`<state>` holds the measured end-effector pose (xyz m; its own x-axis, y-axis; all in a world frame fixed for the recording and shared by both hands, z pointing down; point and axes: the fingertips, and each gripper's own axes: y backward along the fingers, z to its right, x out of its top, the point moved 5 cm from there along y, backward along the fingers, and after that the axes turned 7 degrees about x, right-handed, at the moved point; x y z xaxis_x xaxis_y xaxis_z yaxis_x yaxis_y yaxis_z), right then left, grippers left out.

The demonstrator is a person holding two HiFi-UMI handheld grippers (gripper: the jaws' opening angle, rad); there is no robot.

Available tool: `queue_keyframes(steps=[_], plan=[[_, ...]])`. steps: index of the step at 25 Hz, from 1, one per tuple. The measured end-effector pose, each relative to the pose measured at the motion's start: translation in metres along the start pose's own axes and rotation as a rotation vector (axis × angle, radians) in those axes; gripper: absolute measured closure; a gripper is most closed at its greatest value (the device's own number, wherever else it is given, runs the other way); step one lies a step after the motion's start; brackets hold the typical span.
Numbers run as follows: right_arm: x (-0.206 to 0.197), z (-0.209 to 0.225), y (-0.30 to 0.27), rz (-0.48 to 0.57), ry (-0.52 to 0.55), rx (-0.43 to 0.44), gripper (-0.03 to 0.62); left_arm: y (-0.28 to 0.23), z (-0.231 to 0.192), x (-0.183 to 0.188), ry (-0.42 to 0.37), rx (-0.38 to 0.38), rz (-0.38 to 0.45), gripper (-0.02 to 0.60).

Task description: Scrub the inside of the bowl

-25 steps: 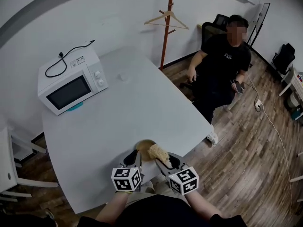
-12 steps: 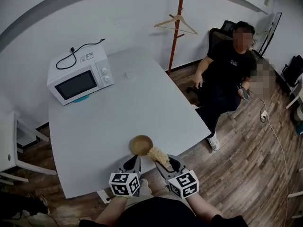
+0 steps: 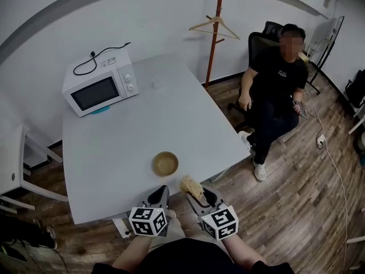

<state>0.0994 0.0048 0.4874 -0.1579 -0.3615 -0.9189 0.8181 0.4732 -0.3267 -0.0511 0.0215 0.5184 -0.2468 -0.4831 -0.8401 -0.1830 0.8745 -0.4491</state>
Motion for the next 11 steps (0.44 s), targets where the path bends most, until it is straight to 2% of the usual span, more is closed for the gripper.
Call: queue_keyframes(steps=[11], plan=[[-0.020, -0.017, 0.032, 0.018, 0.005, 0.002, 0.416, 0.029, 0.023, -0.027, -0.007, 0.003, 0.009, 0.563]])
